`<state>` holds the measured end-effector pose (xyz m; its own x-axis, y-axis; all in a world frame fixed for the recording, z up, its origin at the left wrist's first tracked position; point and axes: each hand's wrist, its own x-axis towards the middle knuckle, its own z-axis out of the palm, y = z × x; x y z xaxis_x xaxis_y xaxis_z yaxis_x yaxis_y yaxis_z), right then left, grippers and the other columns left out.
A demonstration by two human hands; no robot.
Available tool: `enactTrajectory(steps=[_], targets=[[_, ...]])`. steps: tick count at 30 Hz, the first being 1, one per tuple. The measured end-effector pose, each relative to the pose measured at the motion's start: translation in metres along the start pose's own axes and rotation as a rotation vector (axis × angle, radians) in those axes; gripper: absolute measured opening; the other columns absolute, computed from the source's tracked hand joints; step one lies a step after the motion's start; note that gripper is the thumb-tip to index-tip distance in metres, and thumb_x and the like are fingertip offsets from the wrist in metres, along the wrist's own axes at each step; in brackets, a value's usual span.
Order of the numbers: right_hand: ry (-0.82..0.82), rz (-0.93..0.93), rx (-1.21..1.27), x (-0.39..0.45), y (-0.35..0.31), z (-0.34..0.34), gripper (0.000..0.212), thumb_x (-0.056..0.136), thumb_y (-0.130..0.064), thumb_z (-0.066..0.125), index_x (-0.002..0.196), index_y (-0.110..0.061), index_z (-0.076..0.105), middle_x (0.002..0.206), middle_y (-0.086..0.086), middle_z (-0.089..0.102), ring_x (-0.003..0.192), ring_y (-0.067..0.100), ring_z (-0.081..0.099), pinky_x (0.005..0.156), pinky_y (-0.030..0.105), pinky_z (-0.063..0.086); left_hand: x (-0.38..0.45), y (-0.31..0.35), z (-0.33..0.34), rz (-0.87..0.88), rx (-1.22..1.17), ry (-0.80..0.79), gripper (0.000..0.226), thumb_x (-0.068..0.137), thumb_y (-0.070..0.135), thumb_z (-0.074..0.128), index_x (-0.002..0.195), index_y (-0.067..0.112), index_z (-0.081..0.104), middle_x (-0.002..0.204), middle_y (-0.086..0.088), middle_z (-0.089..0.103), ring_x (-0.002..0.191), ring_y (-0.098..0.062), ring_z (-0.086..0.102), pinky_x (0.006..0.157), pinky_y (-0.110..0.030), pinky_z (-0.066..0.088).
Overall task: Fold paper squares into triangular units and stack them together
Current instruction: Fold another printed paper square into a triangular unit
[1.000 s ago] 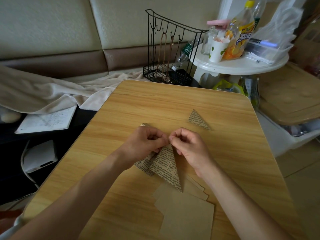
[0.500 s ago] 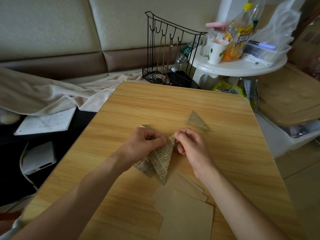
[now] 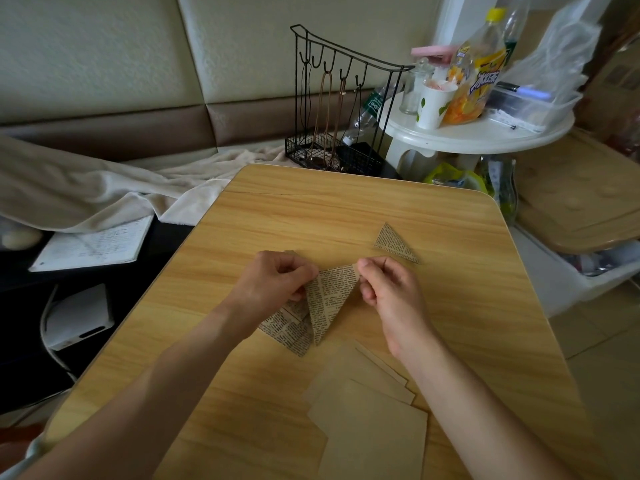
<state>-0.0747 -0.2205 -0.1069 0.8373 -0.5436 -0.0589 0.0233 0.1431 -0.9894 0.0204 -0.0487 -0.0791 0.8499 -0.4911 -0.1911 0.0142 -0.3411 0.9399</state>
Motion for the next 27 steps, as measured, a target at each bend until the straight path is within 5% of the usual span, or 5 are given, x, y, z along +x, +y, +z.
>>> enactTrajectory(steps=[9,11,16,19,27], targets=[[-0.021,-0.018,-0.004,-0.001,0.000,0.001,0.013,0.100,-0.009,0.065,0.090,0.000,0.066,0.064,-0.004,0.059,0.055,0.008,0.049,0.051,0.018,0.040,0.000,0.001,0.002,-0.035,0.064,0.068,0.015,0.094,0.027,0.074,0.084,0.017,0.077,0.076,0.001,0.072,0.065,-0.005,0.063,0.061,-0.018,0.053],[-0.015,-0.017,-0.005,-0.001,0.002,0.001,0.014,0.099,-0.011,0.066,0.092,0.002,0.066,0.065,-0.004,0.059,0.056,0.008,0.051,0.051,0.018,0.041,-0.002,0.002,0.005,0.044,0.150,0.105,0.013,0.091,0.030,0.076,0.089,0.018,0.074,0.082,0.000,0.071,0.072,-0.011,0.063,0.069,-0.030,0.055],[0.015,0.011,-0.029,0.000,0.004,0.001,0.014,0.098,-0.018,0.068,0.094,-0.005,0.071,0.068,-0.008,0.063,0.058,0.007,0.054,0.053,0.019,0.044,-0.010,0.005,0.018,0.462,0.570,0.071,0.055,0.074,0.058,0.076,0.116,0.026,0.059,0.115,0.010,0.052,0.108,-0.010,0.048,0.089,-0.024,0.041],[-0.004,0.005,-0.035,0.000,0.004,0.001,0.012,0.098,-0.018,0.069,0.089,-0.011,0.072,0.066,-0.007,0.061,0.056,0.007,0.053,0.051,0.018,0.043,-0.013,0.003,0.026,0.458,0.638,-0.028,0.066,0.067,0.067,0.071,0.120,0.035,0.050,0.117,0.014,0.047,0.112,-0.011,0.043,0.098,-0.033,0.036],[-0.039,0.013,-0.095,-0.002,0.004,0.002,0.013,0.096,-0.026,0.072,0.089,-0.015,0.074,0.072,0.000,0.064,0.056,0.008,0.054,0.052,0.016,0.042,-0.013,-0.002,0.030,0.427,0.556,0.017,0.043,0.080,0.024,0.072,0.110,0.021,0.042,0.099,0.003,0.057,0.091,-0.016,0.050,0.077,-0.029,0.038]])
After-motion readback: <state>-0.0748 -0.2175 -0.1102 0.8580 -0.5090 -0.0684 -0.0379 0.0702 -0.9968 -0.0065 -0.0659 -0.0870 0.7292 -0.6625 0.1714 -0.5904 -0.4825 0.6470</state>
